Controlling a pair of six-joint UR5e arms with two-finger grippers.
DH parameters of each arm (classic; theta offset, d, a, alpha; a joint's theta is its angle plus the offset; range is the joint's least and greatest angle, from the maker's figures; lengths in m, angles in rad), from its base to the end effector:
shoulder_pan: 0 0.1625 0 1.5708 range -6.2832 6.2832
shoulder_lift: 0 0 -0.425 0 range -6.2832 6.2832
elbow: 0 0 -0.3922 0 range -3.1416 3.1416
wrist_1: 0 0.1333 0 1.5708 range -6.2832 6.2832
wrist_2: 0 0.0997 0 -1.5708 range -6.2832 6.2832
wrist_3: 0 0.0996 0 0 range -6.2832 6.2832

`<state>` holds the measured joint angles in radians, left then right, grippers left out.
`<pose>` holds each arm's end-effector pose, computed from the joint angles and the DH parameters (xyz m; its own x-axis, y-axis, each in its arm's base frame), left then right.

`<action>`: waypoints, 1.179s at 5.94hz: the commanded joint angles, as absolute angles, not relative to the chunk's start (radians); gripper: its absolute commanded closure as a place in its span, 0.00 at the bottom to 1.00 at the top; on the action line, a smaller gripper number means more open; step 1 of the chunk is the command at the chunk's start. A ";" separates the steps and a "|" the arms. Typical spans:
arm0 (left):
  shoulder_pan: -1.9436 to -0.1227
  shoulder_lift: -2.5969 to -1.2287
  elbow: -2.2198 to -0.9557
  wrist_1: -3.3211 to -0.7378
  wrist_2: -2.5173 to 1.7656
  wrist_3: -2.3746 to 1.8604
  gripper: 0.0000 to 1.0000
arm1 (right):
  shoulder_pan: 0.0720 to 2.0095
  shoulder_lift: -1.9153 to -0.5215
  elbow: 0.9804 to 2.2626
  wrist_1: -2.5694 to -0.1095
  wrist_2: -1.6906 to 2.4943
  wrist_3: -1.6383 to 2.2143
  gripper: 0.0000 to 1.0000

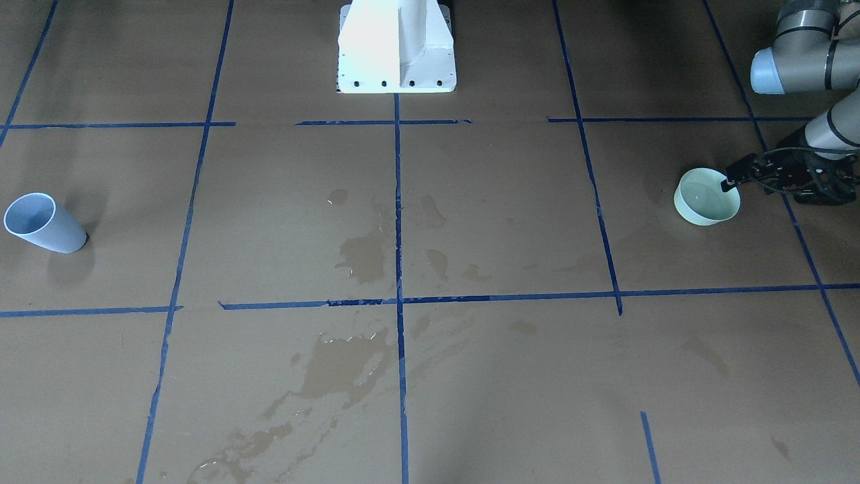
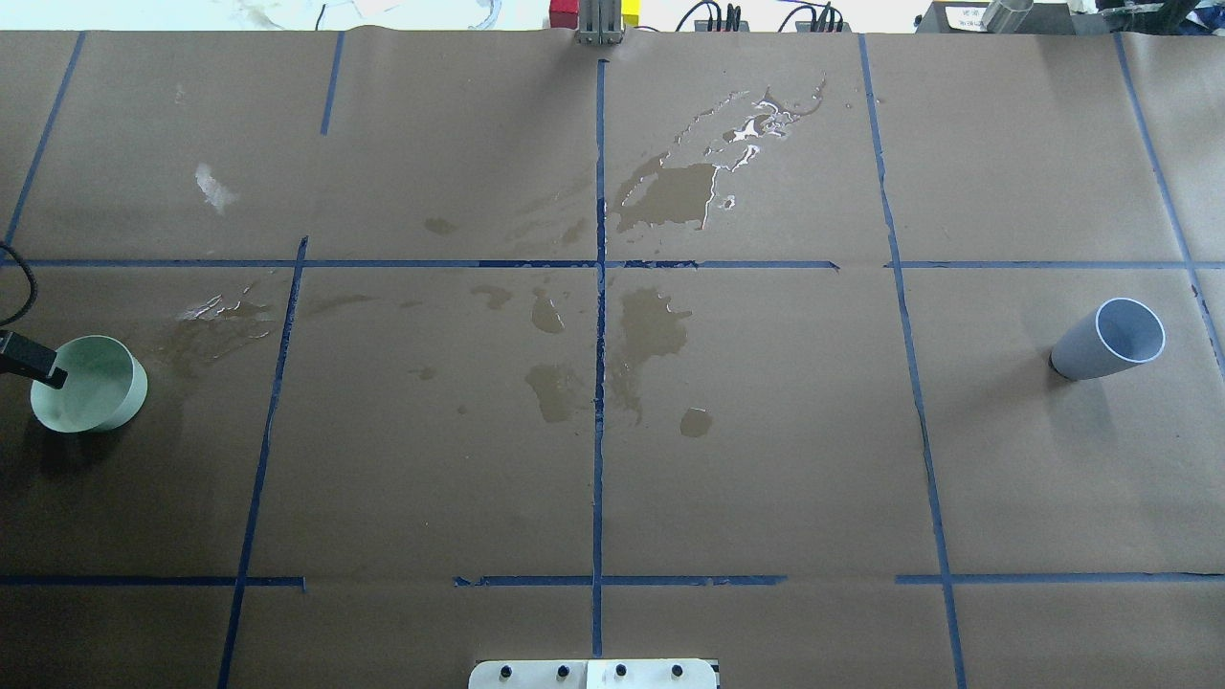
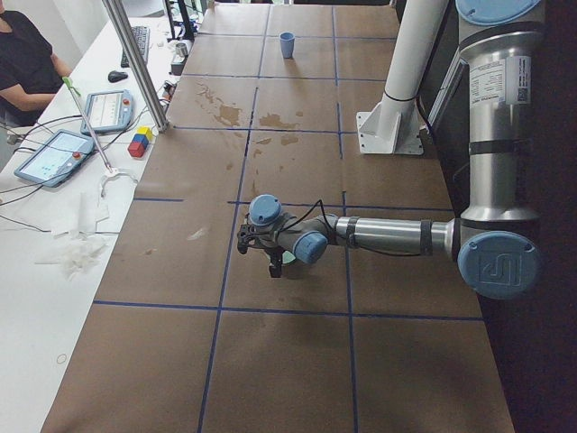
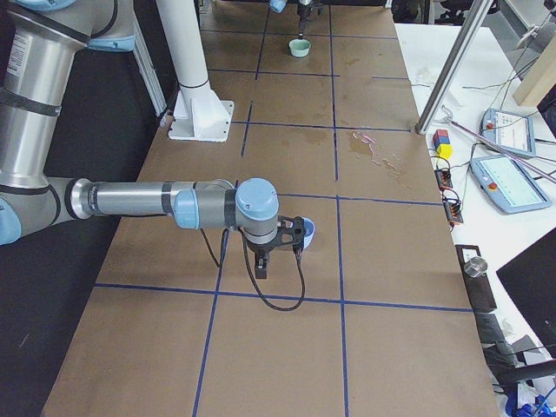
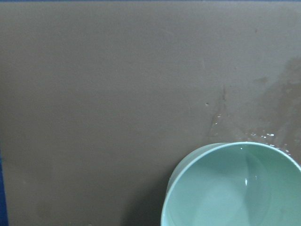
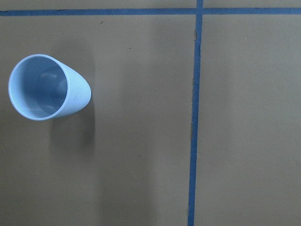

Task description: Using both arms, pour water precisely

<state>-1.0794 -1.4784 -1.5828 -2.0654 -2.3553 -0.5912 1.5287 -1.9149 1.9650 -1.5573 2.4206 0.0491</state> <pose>0.1669 -0.4453 0.6416 0.6475 0.0356 -0.7613 -0.0856 0.9960 -0.0263 0.0436 -0.3542 0.6022 0.6588 -0.0265 0.7518 0.0097 0.9996 0.0267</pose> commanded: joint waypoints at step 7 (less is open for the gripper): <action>-1.046 -1.526 -1.552 -2.117 -2.361 -0.626 0.99 | 1.526 -1.919 1.965 -1.542 2.421 0.046 0.00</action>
